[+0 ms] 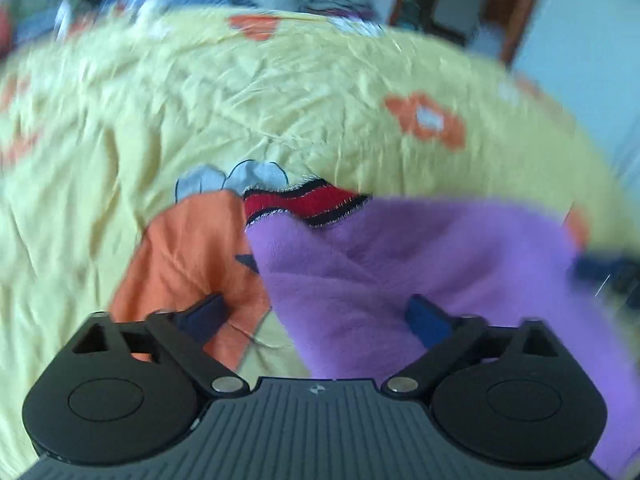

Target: Fold small clothes

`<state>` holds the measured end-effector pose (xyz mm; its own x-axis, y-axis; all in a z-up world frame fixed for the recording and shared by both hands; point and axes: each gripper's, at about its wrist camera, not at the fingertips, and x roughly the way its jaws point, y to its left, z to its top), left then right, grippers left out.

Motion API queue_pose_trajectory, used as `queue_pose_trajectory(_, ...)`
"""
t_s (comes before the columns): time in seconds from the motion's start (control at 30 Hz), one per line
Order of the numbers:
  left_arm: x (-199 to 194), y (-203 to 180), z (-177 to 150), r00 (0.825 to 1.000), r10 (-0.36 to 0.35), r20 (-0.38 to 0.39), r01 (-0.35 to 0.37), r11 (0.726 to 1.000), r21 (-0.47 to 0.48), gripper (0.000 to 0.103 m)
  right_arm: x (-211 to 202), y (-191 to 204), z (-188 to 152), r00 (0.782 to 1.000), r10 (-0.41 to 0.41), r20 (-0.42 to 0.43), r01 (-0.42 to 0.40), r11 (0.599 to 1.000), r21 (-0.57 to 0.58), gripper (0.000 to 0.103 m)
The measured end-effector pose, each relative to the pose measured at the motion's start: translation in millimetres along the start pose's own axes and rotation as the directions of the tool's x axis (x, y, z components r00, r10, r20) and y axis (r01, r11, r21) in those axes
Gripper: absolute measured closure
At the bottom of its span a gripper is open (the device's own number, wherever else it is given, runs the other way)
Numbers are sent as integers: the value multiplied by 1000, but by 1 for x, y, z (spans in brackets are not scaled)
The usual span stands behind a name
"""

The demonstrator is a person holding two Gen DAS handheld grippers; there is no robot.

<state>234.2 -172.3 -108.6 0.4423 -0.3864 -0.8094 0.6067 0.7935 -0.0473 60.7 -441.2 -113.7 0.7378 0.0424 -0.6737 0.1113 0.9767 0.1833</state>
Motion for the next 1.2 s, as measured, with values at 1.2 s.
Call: queue_pose_trajectory(1.2,2,-20,-1,1000,5,26,-3,998,-69,0,-90,59,-58,979,165,121,-143,975,-169,46)
